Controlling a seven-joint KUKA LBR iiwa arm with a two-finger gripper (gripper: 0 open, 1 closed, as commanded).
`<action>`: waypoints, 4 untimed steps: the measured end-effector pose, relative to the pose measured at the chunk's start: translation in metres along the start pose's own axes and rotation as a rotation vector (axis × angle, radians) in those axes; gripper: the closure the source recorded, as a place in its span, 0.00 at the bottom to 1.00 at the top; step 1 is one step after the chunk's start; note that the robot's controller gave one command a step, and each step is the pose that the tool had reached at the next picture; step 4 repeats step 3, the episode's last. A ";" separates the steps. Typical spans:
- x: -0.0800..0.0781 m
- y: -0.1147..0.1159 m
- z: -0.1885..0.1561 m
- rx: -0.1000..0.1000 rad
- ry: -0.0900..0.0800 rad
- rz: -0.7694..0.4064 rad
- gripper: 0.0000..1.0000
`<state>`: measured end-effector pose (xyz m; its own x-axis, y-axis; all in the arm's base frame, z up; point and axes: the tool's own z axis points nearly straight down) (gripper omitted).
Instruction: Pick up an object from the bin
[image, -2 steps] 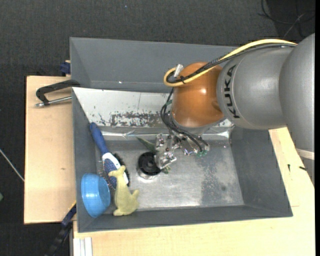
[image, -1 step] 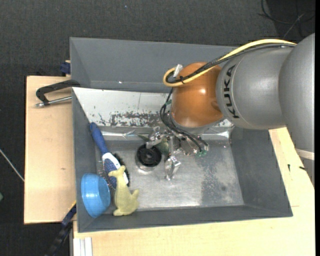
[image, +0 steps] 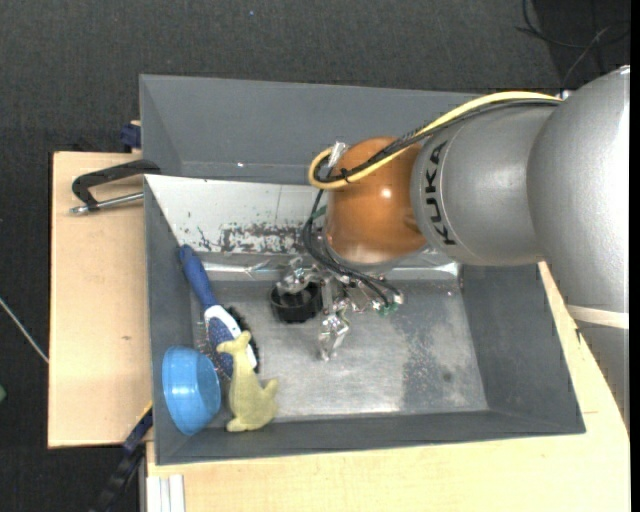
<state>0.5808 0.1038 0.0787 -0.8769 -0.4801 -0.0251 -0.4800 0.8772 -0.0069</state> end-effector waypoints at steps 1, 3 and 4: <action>-0.002 0.000 -0.003 0.001 -0.008 0.000 1.00; 0.030 0.003 -0.160 -0.011 0.023 -0.204 1.00; 0.030 0.003 -0.160 -0.011 0.023 -0.204 1.00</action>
Offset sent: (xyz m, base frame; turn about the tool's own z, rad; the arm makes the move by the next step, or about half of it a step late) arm 0.0000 0.0000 0.0000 0.0000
